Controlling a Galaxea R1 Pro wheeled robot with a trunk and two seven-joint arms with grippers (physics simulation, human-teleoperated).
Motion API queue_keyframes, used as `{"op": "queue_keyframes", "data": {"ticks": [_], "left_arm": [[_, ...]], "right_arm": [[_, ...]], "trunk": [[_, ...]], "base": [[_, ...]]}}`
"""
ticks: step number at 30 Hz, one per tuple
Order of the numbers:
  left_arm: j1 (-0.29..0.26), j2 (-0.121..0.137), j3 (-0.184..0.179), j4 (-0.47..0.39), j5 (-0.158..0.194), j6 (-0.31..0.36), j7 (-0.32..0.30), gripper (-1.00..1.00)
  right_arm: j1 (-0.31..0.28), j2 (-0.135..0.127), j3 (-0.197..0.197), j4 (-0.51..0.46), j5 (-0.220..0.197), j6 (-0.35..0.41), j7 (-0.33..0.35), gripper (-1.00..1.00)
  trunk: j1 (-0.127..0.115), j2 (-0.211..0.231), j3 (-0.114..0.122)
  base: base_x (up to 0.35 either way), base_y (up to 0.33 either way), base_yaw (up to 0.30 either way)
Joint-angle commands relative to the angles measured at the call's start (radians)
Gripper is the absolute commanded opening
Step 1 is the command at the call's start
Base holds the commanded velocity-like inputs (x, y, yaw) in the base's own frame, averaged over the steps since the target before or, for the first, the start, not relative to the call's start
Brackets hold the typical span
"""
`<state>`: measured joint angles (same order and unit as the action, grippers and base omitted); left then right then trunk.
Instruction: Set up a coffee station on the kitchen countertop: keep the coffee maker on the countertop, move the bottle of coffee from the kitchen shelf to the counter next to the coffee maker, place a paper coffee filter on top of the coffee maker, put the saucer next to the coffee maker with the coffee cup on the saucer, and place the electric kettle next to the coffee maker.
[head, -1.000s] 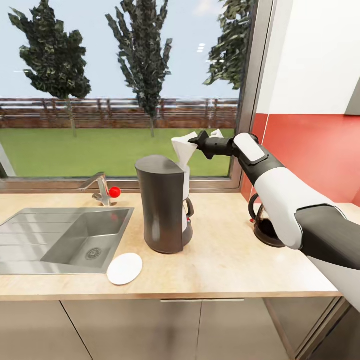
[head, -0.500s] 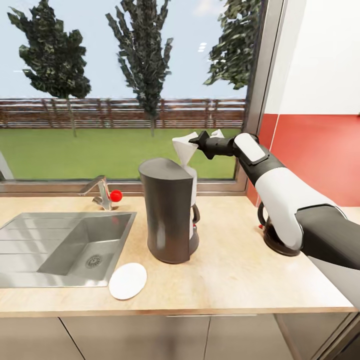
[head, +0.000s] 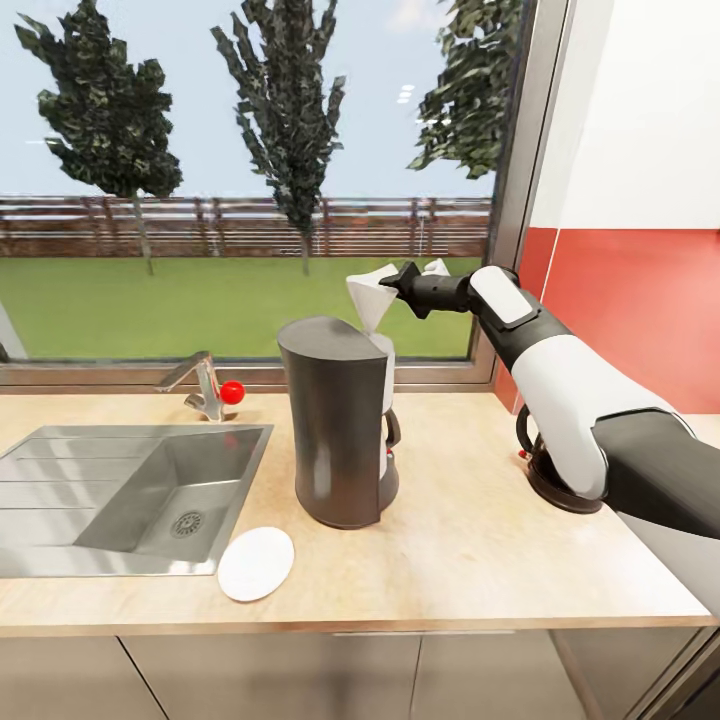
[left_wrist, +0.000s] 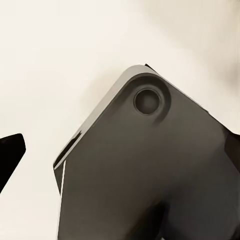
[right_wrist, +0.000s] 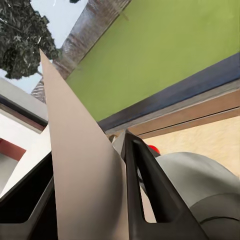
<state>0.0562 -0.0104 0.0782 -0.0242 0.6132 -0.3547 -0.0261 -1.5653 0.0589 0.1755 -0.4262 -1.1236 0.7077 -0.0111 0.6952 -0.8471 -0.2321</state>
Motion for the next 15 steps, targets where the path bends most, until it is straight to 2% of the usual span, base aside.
{"op": "queue_keyframes", "data": {"ticks": [1, 10, 15], "left_arm": [[0.001, 0.0, 0.008, -0.002, -0.001, -0.001, -0.003, 1.0], [0.001, 0.0, 0.008, -0.002, -0.001, -0.001, -0.002, 1.0], [0.001, 0.0, 0.008, -0.002, -0.001, -0.001, -0.003, 1.0]], "right_arm": [[-0.001, 0.0, 0.004, 0.0, -0.003, 0.001, -0.001, -1.0], [-0.001, -0.001, 0.005, 0.0, 0.0, 0.001, -0.001, -1.0], [-0.001, -0.001, 0.004, 0.0, 0.018, 0.001, -0.002, -1.0]], "trunk": [[0.0, -0.001, -0.001], [0.0, -0.001, -0.001], [0.0, -0.001, -0.001]], "base": [[0.0, 0.0, 0.0], [0.0, 0.0, 0.0], [0.0, 0.0, 0.0]]}}
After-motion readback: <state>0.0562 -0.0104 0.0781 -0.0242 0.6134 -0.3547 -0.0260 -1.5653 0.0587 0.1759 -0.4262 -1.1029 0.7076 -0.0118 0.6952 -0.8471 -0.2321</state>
